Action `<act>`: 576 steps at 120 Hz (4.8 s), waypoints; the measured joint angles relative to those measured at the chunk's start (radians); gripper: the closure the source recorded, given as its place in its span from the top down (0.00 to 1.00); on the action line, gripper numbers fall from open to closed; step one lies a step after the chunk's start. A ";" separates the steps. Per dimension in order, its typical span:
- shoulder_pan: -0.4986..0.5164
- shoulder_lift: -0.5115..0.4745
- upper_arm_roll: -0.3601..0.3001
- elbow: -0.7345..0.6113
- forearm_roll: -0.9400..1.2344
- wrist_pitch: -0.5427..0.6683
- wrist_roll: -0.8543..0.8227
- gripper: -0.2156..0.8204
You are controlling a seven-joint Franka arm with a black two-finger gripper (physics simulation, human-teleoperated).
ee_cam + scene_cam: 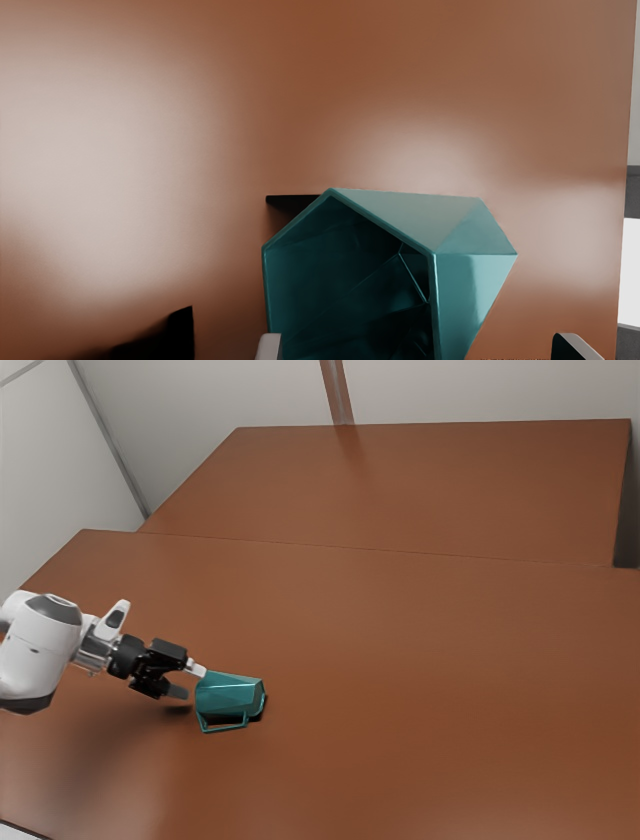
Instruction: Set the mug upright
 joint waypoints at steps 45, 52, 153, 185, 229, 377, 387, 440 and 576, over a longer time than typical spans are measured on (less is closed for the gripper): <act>-0.053 0.000 0.000 0.000 -0.006 0.002 0.009 0.77; -0.060 0.000 0.000 0.000 -0.013 0.000 0.010 0.77; -0.097 0.007 -0.001 -0.003 -0.061 -0.008 0.027 0.22; -0.113 -0.012 -0.001 -0.002 -0.056 0.005 0.022 0.12; -0.170 -0.095 -0.001 0.003 -0.035 0.010 0.011 0.05; -0.201 -0.098 -0.218 0.187 0.960 0.113 -0.679 0.03; -0.208 -0.095 -0.225 0.184 0.979 0.128 -0.732 0.04; -0.226 -0.049 -0.236 0.172 0.999 0.203 -0.950 0.04; -0.247 -0.011 -0.238 0.169 0.989 0.215 -1.122 0.50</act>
